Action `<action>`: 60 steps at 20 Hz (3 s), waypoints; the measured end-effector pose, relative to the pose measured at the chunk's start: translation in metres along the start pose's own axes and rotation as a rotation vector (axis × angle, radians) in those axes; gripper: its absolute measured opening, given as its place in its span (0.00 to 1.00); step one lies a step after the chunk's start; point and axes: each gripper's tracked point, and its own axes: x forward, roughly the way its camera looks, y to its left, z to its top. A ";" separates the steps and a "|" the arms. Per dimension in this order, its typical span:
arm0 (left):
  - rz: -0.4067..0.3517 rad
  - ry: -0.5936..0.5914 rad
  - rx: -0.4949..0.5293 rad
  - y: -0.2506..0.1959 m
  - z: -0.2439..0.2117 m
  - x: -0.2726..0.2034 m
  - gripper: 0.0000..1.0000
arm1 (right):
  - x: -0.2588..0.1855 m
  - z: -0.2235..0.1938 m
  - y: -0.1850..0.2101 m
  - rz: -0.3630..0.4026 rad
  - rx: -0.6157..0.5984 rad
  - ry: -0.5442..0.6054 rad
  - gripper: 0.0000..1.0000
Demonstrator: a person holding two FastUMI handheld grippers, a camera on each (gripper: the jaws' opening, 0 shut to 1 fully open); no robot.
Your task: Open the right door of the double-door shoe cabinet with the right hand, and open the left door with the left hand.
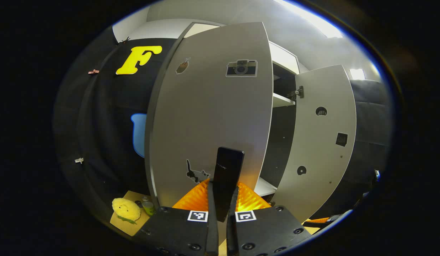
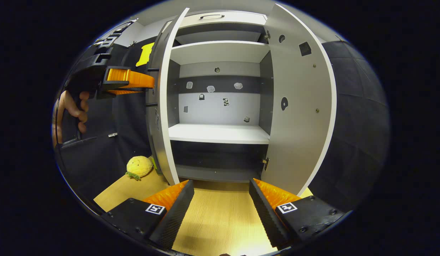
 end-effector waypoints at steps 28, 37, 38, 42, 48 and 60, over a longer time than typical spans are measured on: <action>0.170 -0.001 -0.044 0.115 -0.006 -0.061 0.06 | -0.023 -0.003 0.032 -0.057 -0.006 0.034 0.98; 0.270 0.022 0.023 0.109 -0.008 -0.097 0.05 | -0.020 0.017 -0.013 -0.074 0.028 -0.010 0.98; 0.287 0.017 0.023 0.105 -0.008 -0.102 0.05 | -0.017 0.021 -0.020 -0.070 0.035 -0.018 0.98; 0.425 0.004 0.111 0.095 -0.016 -0.123 0.06 | -0.017 0.038 -0.053 -0.060 0.056 -0.056 0.98; 0.346 0.009 0.043 -0.001 -0.049 -0.109 0.15 | -0.029 0.049 -0.098 -0.018 0.067 -0.079 0.98; 0.350 -0.058 0.074 -0.078 -0.048 -0.114 0.96 | -0.054 0.077 -0.134 0.020 0.080 -0.159 0.98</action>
